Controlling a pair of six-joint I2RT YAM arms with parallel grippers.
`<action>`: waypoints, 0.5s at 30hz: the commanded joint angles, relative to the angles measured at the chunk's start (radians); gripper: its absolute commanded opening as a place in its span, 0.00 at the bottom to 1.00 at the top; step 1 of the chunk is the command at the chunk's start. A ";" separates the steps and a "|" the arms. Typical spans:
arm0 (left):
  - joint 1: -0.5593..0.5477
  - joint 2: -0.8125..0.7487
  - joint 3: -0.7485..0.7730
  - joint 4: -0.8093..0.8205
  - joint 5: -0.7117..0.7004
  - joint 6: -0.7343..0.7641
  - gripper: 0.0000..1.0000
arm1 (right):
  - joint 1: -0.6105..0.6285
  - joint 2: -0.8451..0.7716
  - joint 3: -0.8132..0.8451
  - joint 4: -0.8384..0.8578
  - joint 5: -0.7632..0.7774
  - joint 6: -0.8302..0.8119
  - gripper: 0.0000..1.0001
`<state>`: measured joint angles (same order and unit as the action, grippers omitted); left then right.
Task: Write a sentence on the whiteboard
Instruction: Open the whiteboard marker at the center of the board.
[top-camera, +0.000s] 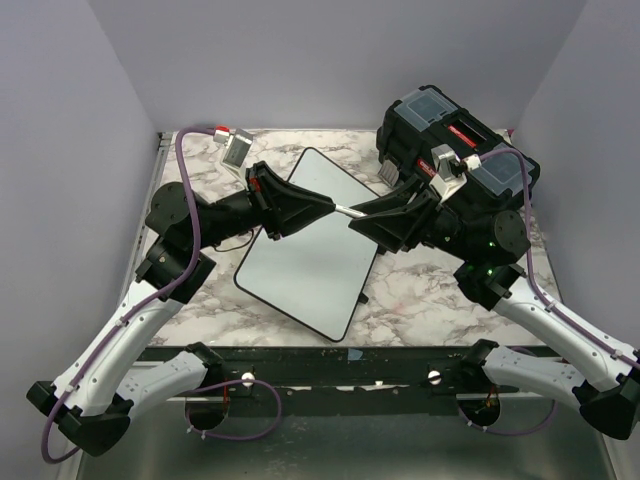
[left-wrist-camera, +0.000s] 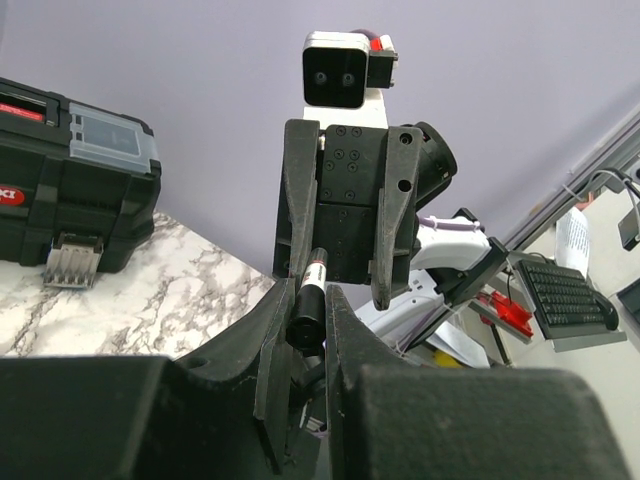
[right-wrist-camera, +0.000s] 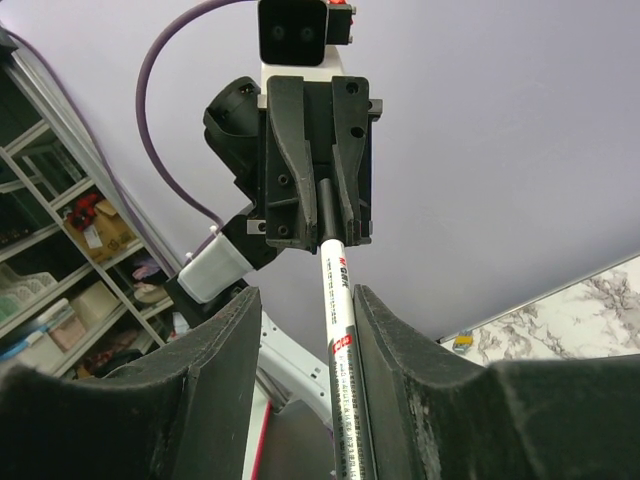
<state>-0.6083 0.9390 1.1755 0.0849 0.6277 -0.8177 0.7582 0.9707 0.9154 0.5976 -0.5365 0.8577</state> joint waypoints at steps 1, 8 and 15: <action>0.007 -0.005 0.001 0.017 -0.065 0.014 0.00 | 0.006 -0.001 0.011 0.027 -0.006 0.008 0.45; 0.007 0.018 0.024 -0.005 -0.035 0.037 0.00 | 0.006 0.000 0.017 0.009 -0.005 -0.001 0.45; 0.007 0.037 0.036 -0.023 -0.007 0.048 0.00 | 0.005 0.019 0.030 0.008 -0.025 -0.002 0.41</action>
<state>-0.6086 0.9554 1.1843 0.0807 0.6281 -0.8097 0.7582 0.9791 0.9154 0.5938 -0.5312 0.8562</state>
